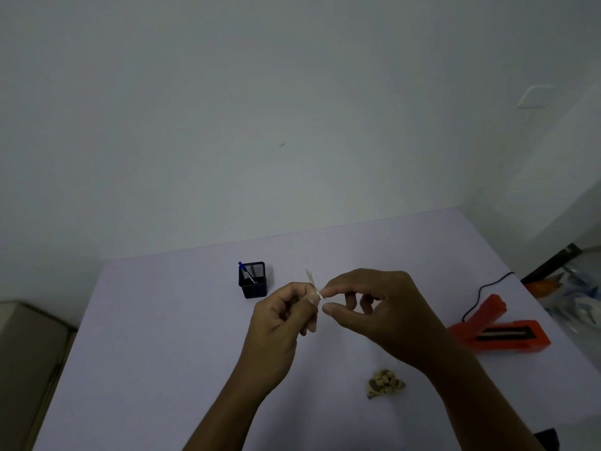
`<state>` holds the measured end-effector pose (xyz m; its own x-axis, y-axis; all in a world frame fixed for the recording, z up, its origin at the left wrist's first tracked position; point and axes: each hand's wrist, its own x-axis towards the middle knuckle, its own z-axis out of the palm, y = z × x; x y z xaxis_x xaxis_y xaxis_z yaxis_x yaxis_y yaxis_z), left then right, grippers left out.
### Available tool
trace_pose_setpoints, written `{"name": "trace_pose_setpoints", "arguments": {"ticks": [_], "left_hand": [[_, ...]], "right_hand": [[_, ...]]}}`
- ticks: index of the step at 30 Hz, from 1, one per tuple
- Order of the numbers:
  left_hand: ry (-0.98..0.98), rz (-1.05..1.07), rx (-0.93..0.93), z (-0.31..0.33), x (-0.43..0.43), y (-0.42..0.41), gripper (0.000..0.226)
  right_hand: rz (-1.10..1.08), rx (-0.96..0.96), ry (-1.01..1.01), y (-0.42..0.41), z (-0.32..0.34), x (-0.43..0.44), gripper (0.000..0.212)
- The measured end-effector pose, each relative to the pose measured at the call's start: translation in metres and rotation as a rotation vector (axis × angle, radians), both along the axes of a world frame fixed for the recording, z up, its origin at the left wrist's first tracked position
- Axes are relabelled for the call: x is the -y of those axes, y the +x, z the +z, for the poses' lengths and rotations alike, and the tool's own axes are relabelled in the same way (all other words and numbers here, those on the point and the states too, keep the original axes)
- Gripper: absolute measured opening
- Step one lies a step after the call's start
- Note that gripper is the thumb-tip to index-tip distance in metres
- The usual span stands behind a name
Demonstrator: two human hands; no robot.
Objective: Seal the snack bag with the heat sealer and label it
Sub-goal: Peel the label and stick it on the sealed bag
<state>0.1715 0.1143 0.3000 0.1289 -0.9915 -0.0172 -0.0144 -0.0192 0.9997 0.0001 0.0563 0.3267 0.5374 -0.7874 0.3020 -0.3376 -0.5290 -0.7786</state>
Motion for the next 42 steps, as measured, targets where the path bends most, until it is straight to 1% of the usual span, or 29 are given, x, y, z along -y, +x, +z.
{"name": "trace_pose_setpoints", "arguments": {"ticks": [6,12,15,17,20,25,32,35,38,40,42], "left_hand": [[-0.036,0.008,-0.010,0.002,0.001,0.001,0.021],[-0.043,0.033,0.000,-0.002,0.004,0.002,0.020],[-0.045,0.035,0.006,-0.003,0.006,0.002,0.022],[-0.045,0.037,0.002,-0.006,0.008,0.002,0.018],[-0.038,0.044,0.032,-0.013,0.010,0.002,0.018],[0.010,0.035,0.104,-0.038,0.011,0.004,0.017],[0.168,-0.011,0.150,-0.096,0.012,0.008,0.020],[0.267,-0.040,0.161,-0.136,0.012,0.008,0.021],[0.452,-0.044,0.209,-0.195,0.010,0.011,0.022],[0.603,-0.040,0.274,-0.235,0.006,0.013,0.027],[0.754,-0.006,0.299,-0.270,0.000,0.017,0.029]], "right_hand": [[0.004,-0.031,-0.058,0.005,0.003,0.002,0.017],[-0.015,-0.035,-0.056,0.011,0.001,0.004,0.015],[-0.032,-0.034,-0.051,0.014,-0.001,0.006,0.009],[-0.057,-0.018,0.001,0.015,-0.004,0.009,0.004],[-0.095,0.009,0.093,0.016,-0.009,0.012,0.007],[-0.172,-0.030,0.109,0.015,-0.020,0.020,0.010],[-0.266,-0.131,0.154,0.003,-0.063,0.033,0.009],[-0.326,-0.142,0.207,-0.003,-0.085,0.035,0.010],[-0.361,-0.156,0.269,-0.009,-0.106,0.035,0.010],[-0.362,-0.180,0.323,-0.011,-0.120,0.032,0.010],[-0.359,-0.202,0.356,-0.012,-0.132,0.026,0.010]]}}
